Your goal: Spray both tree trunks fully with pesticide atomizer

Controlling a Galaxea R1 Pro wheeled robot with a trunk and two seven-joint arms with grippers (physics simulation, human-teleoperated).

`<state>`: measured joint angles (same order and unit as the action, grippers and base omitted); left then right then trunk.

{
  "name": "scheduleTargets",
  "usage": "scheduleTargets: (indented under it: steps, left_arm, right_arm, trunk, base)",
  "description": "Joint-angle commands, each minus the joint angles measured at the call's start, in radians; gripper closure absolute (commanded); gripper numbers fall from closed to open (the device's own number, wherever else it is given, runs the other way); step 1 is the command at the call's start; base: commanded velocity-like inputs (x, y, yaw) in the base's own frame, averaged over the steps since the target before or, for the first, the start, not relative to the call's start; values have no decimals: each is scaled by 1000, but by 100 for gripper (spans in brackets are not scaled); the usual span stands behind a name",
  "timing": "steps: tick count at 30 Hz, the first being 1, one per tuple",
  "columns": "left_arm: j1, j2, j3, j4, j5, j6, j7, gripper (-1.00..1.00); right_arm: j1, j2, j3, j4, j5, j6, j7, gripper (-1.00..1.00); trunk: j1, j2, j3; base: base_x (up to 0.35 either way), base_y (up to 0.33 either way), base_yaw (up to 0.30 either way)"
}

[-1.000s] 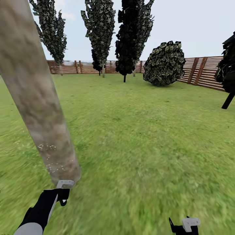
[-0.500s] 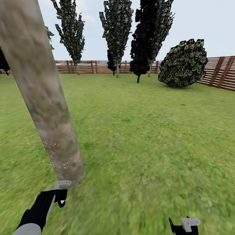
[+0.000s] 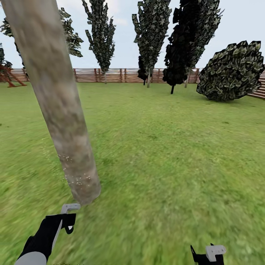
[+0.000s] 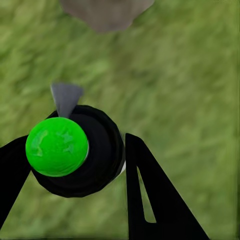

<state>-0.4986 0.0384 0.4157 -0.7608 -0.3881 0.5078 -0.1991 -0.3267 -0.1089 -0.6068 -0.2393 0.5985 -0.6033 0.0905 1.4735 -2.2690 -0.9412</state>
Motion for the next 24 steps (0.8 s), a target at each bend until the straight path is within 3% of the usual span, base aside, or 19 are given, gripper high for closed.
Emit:
scheduleTargets:
  steps: [1, 17, 24]
  left_arm:
    - [0, 0, 0, 0, 0, 0, 0, 100]
    - [0, 0, 0, 0, 0, 0, 0, 100]
    - [-1, 0, 0, 0, 0, 0, 0, 100]
  right_arm:
    - [0, 0, 0, 0, 0, 0, 0, -100]
    - [0, 0, 1, 0, 0, -1, 0, -100]
    - [0, 0, 1, 0, 0, -1, 0, -100]
  trunk:
    - [0, 0, 0]
    - [0, 0, 0]
    - [0, 0, 0]
  base:
    - [83, -272, 142]
    - [85, -272, 21]
    - [133, -261, 245]
